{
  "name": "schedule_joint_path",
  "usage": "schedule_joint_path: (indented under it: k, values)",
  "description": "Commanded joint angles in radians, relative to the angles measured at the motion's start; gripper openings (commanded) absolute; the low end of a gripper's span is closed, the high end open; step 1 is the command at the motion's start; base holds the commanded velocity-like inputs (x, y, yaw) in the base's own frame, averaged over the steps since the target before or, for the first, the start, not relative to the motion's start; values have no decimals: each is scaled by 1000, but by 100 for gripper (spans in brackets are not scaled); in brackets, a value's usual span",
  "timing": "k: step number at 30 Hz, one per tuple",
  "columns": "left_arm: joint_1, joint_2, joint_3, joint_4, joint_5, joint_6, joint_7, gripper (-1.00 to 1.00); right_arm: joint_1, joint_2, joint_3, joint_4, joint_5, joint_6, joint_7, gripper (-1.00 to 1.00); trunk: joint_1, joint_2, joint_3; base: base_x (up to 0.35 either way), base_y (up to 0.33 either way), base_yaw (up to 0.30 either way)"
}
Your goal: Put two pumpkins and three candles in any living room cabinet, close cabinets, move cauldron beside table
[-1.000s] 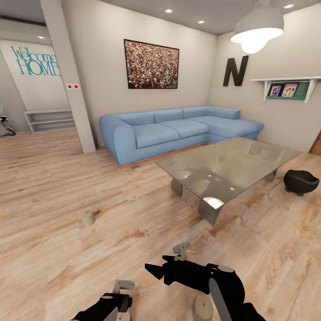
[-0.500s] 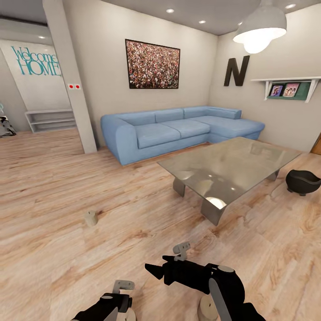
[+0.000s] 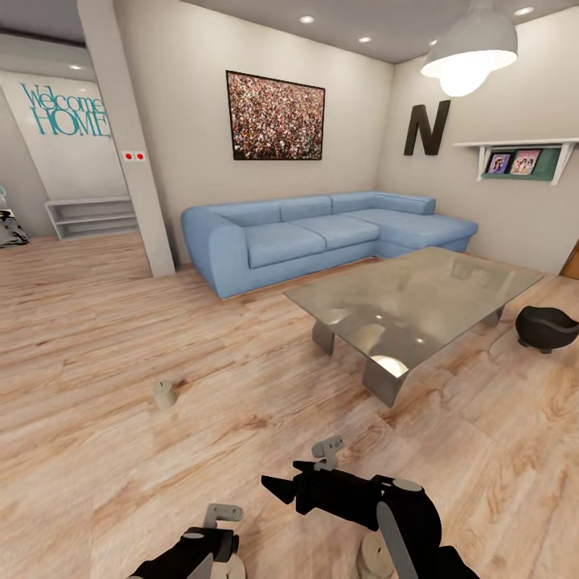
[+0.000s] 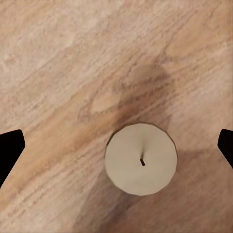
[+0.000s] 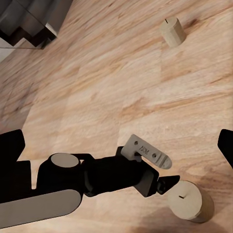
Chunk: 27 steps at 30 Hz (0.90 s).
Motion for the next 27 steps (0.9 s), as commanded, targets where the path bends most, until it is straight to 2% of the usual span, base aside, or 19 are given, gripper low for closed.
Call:
schedule_joint_path:
  k: [1, 7, 15, 24, 27]
  values:
    - [0, 1, -8, -3, 8, 5, 7, 100, -1, 0, -1, -1, -6, 7, -1, 100, 0, 0, -1, 0, 0, 0]
    - [0, 1, -8, -3, 8, 7, 1, 100, -1, 0, -2, -1, -6, 7, -1, 100, 19, -35, -17, 0, 0, 0]
    - [0, 1, -8, 0, 8, 9, -44, 100, -1, 0, -2, -1, -7, 7, -1, 100, 50, -91, -42, 0, 0, 0]
    - [0, 1, -12, -6, 7, -4, -54, 100, -1, 0, -14, -2, -8, 6, -1, 100, 84, -154, -70, 0, 0, 0]
    - [0, 1, -13, -7, 7, -6, -55, 100, -1, 0, -17, -2, -8, 6, -1, 100, 85, -155, -81, 0, 0, 0]
